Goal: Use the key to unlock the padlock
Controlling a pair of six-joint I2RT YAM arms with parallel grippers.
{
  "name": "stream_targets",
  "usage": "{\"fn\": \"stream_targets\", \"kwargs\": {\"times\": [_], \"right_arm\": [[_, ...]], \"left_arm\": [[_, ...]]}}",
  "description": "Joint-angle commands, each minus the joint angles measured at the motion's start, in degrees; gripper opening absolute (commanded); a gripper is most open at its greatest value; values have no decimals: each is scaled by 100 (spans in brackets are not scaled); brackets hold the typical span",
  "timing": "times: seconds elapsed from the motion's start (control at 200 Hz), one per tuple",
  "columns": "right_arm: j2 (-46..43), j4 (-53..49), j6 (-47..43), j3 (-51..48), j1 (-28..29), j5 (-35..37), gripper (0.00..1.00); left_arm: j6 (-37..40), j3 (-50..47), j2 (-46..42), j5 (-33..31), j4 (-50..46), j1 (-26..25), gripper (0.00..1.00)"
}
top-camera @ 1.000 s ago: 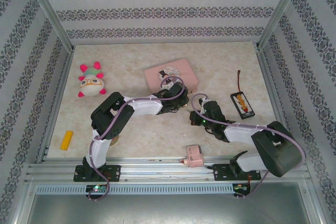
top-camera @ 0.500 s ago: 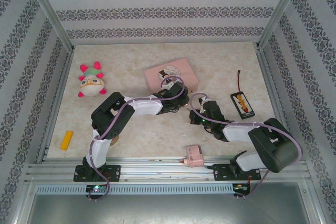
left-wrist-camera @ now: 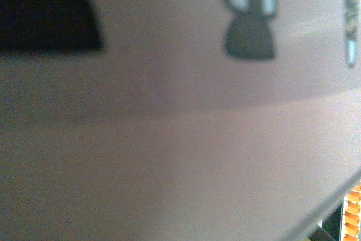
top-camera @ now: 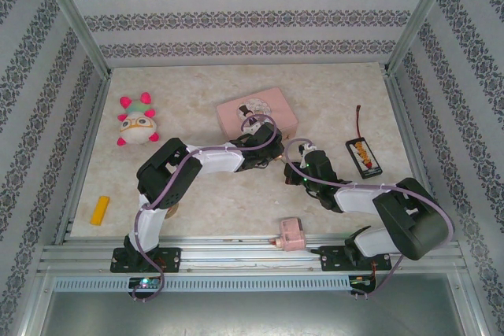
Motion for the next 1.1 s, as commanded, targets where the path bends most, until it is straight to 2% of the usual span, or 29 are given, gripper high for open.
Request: {"fn": "stream_targets", "kwargs": {"times": [0.0,0.769,1.094], "right_arm": [[-25,218,49,269,79,86,0],[245,300,26,449,38,-11,0],[211,489,214,411,-5,245,0]], "left_arm": [[-669,-31,138,644,863,-47,8],[-775,-113,148,725,974,-41,8],[-812,-146,143,725,1013,-41,8]]}}
